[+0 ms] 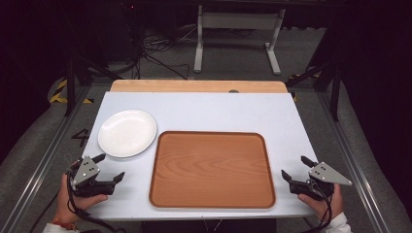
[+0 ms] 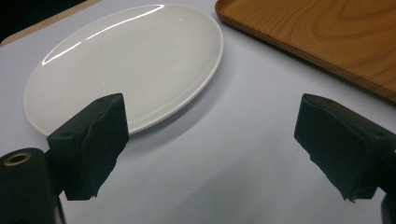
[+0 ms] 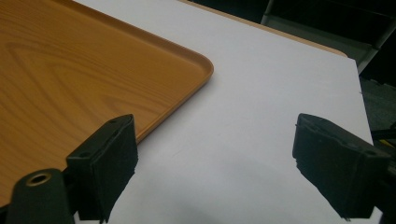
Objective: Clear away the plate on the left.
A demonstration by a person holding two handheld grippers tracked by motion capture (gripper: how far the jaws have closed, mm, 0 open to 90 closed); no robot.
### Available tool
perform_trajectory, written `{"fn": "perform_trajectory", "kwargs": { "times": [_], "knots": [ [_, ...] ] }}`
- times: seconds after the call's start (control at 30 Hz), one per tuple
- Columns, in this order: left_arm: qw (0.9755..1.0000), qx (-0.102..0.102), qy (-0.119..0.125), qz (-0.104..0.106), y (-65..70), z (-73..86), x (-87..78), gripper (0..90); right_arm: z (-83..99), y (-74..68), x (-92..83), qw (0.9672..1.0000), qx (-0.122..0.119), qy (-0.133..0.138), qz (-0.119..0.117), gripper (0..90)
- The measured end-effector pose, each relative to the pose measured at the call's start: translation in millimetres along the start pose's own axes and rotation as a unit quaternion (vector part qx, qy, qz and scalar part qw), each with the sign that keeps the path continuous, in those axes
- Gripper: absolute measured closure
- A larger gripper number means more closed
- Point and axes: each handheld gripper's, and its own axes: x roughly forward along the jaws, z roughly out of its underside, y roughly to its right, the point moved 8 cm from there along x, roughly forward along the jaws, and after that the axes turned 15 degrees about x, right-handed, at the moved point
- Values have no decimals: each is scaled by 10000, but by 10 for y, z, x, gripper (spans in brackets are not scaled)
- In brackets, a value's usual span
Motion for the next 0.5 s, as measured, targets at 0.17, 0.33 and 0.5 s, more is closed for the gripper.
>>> {"fn": "perform_trajectory", "kwargs": {
  "times": [0.17, 0.33, 0.5],
  "knots": [
    [10000, 45, -11, -15, 5, 5, -5, 107, -10, -10, -9, 10000, 9, 14, 9, 147],
    [10000, 92, -21, -12, -2, 11, -20, 106, -25, -30, -13, 10000, -45, 27, 19, 147],
    [9980, 416, -467, 19, 26, 39, 17, 114, -18, -28, -15, 10000, -3, 20, 16, 146]
  ]
}}
